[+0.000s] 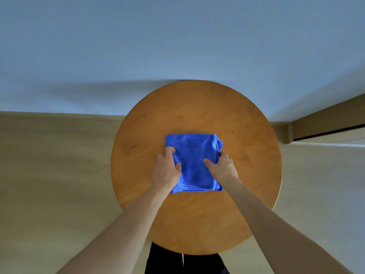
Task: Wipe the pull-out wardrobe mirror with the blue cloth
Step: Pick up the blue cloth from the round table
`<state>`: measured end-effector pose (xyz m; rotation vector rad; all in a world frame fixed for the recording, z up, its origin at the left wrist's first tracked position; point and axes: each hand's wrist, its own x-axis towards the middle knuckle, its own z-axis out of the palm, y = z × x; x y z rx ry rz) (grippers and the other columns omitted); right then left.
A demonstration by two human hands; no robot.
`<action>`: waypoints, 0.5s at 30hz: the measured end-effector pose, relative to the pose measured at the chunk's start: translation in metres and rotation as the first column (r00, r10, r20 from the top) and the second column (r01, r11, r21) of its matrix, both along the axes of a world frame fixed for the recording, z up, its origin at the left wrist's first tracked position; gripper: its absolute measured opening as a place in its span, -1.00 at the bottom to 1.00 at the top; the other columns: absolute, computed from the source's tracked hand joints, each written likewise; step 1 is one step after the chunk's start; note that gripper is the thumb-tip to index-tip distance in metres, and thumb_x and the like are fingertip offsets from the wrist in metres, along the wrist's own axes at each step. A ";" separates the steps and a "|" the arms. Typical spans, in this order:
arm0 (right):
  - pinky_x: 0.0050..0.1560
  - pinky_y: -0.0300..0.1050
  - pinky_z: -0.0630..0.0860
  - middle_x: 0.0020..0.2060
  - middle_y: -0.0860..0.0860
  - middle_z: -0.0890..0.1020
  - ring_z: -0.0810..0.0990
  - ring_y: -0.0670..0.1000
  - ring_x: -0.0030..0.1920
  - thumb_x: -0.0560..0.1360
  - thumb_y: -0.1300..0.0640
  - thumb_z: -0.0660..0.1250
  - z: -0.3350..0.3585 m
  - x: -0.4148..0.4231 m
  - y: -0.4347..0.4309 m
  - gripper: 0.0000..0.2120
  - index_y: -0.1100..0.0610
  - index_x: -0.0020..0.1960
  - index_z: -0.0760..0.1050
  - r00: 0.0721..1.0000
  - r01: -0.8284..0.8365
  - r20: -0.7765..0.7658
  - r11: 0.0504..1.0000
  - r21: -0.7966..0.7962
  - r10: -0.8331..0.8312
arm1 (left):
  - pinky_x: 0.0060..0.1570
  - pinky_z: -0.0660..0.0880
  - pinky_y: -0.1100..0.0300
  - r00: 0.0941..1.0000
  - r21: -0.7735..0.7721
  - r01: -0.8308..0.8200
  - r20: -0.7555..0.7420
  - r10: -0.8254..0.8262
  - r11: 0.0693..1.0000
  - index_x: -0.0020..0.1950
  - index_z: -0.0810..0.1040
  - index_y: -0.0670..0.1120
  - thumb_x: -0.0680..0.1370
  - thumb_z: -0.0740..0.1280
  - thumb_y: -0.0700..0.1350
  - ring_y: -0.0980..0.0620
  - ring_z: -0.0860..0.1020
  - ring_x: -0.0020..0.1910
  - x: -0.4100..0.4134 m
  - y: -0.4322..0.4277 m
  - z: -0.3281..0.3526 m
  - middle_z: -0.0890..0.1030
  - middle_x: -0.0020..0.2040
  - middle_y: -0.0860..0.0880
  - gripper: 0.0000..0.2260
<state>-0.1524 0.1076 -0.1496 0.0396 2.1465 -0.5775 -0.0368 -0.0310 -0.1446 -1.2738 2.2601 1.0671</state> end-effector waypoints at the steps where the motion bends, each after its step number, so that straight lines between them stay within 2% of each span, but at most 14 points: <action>1: 0.16 0.06 0.55 0.29 0.14 0.49 0.57 0.17 0.17 0.52 -0.04 0.39 0.000 -0.002 0.000 -0.49 0.17 0.37 0.40 0.998 0.047 0.031 0.999 -0.019 -0.047 | -0.22 0.43 0.05 1.000 0.003 -0.004 -0.006 0.004 1.000 0.40 0.35 -0.04 0.60 0.31 -0.17 -0.14 0.55 -0.14 0.000 -0.001 0.001 0.50 0.08 -0.15 -0.62; 4: -0.02 0.03 0.62 0.22 0.14 0.52 0.64 0.14 -0.01 0.47 0.10 0.38 0.003 -0.003 0.002 -0.69 0.12 0.19 0.49 0.991 0.102 0.093 0.994 -0.040 -0.098 | -0.28 0.36 0.14 1.000 0.020 -0.007 -0.014 0.008 1.000 0.37 0.36 0.00 0.57 0.29 -0.21 -0.08 0.53 -0.15 0.002 -0.002 0.005 0.50 0.06 -0.10 -0.61; 7: -0.01 0.06 0.62 0.13 0.10 0.54 0.62 0.12 -0.01 0.44 0.14 0.37 0.011 -0.001 0.005 -0.65 0.11 0.21 0.44 0.976 0.164 0.152 0.985 -0.052 -0.155 | -0.12 0.47 0.08 0.997 0.061 -0.033 -0.062 0.036 0.998 0.34 0.39 0.01 0.53 0.30 -0.26 -0.08 0.55 -0.02 0.008 0.001 0.015 0.50 0.15 -0.07 -0.59; 9: -0.10 0.02 0.61 0.01 0.04 0.57 0.61 0.07 -0.06 0.43 0.14 0.37 0.022 0.002 0.008 -0.61 0.11 0.23 0.40 0.965 0.203 0.181 0.977 -0.068 -0.188 | -0.02 0.51 0.06 0.993 0.074 -0.054 -0.104 0.062 0.996 0.30 0.41 0.00 0.49 0.30 -0.29 -0.04 0.54 0.03 0.012 0.006 0.023 0.50 0.19 -0.04 -0.59; 12: -0.23 -0.06 0.55 -0.01 0.04 0.58 0.61 0.06 -0.08 0.42 0.14 0.36 0.042 0.007 0.014 -0.59 0.11 0.23 0.37 0.962 0.212 0.193 0.973 -0.092 -0.191 | -0.04 0.54 0.10 0.978 0.110 -0.116 -0.164 0.133 0.987 0.25 0.41 0.03 0.47 0.29 -0.32 0.04 0.54 0.00 0.018 0.012 0.041 0.48 0.20 0.01 -0.59; 15: -0.24 -0.08 0.54 0.02 0.05 0.59 0.62 0.07 -0.06 0.41 0.12 0.37 0.068 0.010 0.017 -0.58 0.08 0.24 0.37 0.964 0.209 0.198 0.968 -0.138 -0.180 | -0.12 0.46 0.30 0.965 0.130 -0.135 -0.207 0.160 0.982 0.29 0.41 0.03 0.48 0.29 -0.33 0.09 0.51 0.03 0.024 0.017 0.064 0.47 0.23 0.03 -0.57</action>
